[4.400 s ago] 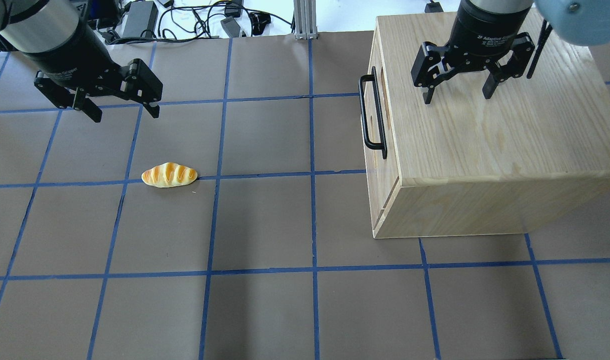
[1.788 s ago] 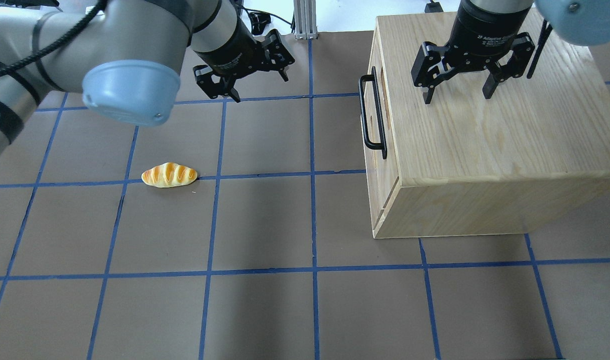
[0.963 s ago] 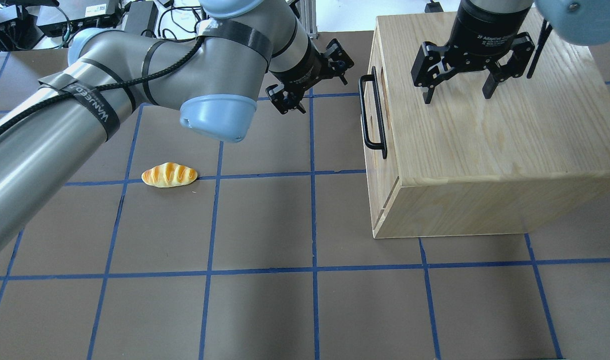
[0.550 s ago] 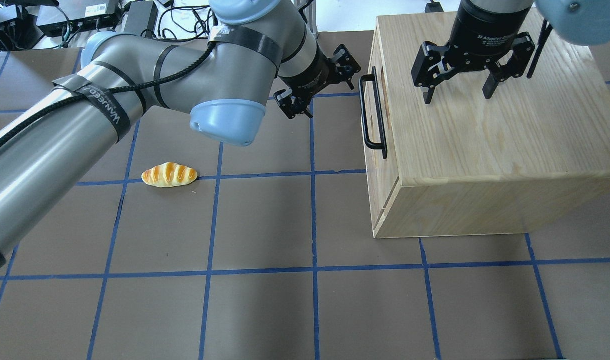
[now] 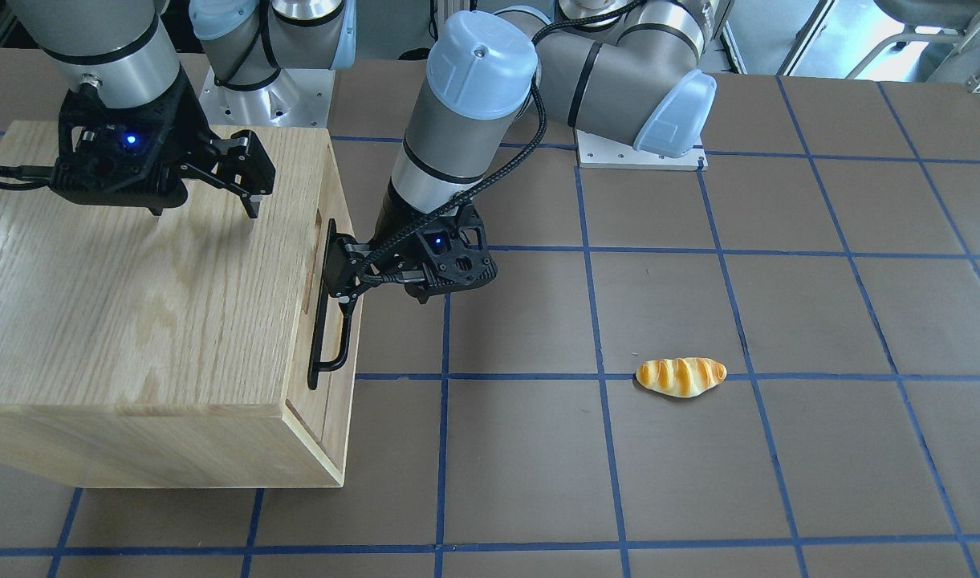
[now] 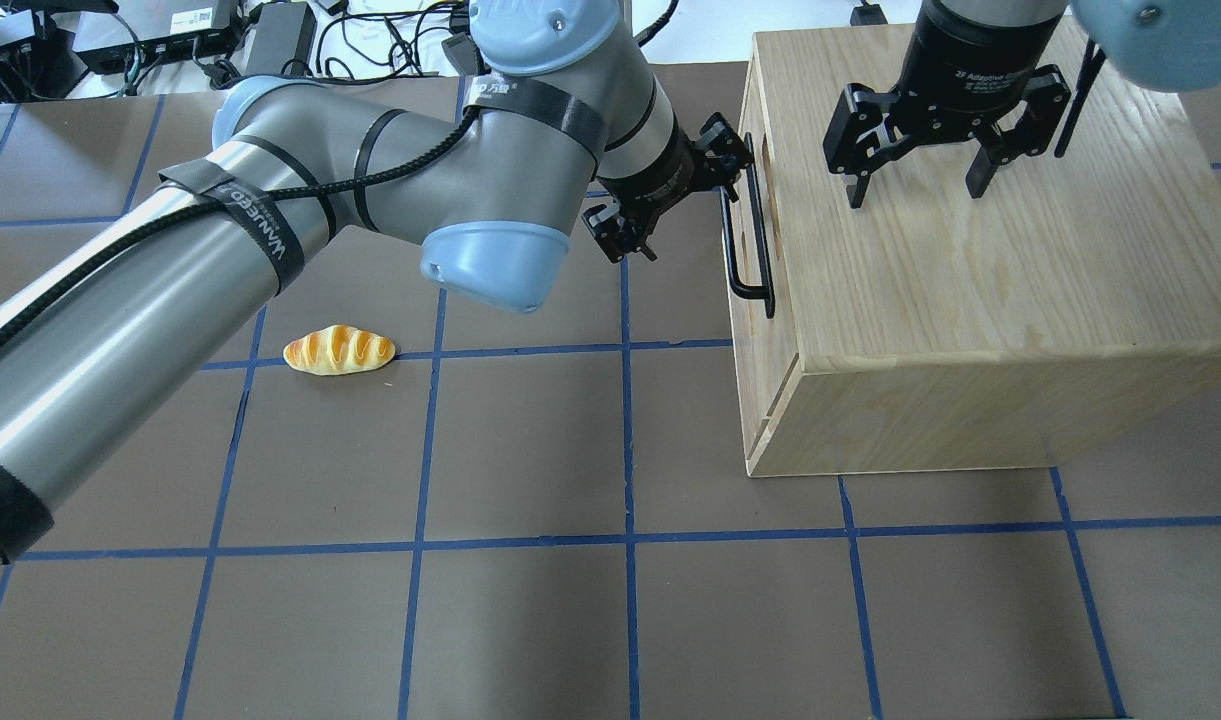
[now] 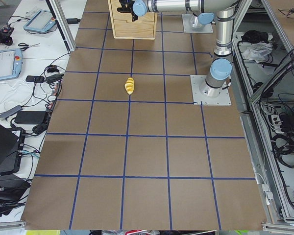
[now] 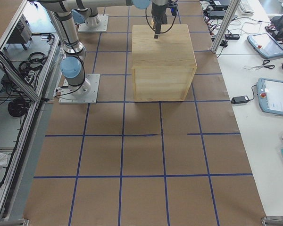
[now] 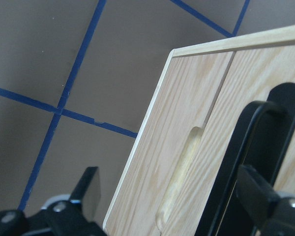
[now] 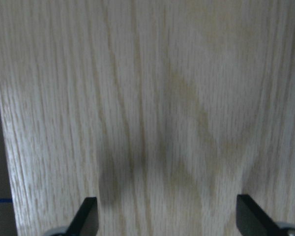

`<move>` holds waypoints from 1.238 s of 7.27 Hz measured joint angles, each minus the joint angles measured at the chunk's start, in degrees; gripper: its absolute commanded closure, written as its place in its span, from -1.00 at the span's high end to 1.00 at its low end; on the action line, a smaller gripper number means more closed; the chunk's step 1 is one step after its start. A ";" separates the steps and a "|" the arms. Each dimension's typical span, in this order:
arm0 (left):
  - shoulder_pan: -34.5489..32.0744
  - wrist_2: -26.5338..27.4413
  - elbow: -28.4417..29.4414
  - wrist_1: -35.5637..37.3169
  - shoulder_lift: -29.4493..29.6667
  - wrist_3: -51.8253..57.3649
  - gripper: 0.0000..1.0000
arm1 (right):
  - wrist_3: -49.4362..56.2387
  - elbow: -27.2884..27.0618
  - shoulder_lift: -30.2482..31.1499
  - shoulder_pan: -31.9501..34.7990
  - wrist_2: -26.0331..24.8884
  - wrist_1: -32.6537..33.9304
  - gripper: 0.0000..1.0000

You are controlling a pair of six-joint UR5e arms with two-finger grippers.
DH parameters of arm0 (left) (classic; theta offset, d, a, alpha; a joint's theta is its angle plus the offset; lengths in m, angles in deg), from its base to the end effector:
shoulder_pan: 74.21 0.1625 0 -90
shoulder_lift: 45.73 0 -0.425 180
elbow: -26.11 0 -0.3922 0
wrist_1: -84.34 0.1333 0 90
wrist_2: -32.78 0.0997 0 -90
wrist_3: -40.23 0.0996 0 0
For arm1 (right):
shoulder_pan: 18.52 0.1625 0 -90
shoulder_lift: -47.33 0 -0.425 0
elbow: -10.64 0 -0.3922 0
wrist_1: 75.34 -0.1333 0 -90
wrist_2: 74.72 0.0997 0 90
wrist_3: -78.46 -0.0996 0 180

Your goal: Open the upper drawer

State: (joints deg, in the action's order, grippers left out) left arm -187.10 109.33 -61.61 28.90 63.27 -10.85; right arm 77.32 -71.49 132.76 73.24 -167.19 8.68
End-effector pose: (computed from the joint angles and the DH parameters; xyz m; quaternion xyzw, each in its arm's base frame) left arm -0.3925 -0.5274 0.3898 0.2213 -0.9560 0.0534 0.1851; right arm 0.1449 -0.5161 0.5047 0.0059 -0.9995 -0.0228 0.0221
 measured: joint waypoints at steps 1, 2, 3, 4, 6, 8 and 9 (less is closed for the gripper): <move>-0.06 0.00 0.00 0.06 0.20 0.28 1.00 | 0.00 -0.01 0.00 0.00 0.00 0.00 1.00; -0.13 0.00 0.04 0.12 0.51 1.06 1.00 | 0.01 0.01 0.00 0.00 0.00 0.00 1.00; -0.21 0.00 0.05 0.15 0.75 2.34 1.00 | 0.05 0.03 0.00 0.00 0.00 0.00 1.00; -0.27 0.00 0.05 0.13 0.83 3.46 1.00 | 0.06 0.04 0.00 0.00 0.00 0.00 1.00; -0.31 0.06 0.06 -0.05 0.89 5.96 1.00 | 0.06 0.04 0.00 0.00 0.00 0.00 1.00; -0.32 0.38 0.06 -0.35 0.99 9.94 1.00 | 0.09 0.05 0.00 0.00 0.00 0.00 1.00; -0.32 0.48 0.03 -0.43 1.00 12.09 1.00 | 0.07 0.05 0.00 0.00 0.00 0.00 1.00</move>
State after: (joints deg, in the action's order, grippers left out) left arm -187.41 109.81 -61.58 28.48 64.27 1.23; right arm 77.39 -71.45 132.76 73.24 -167.19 8.68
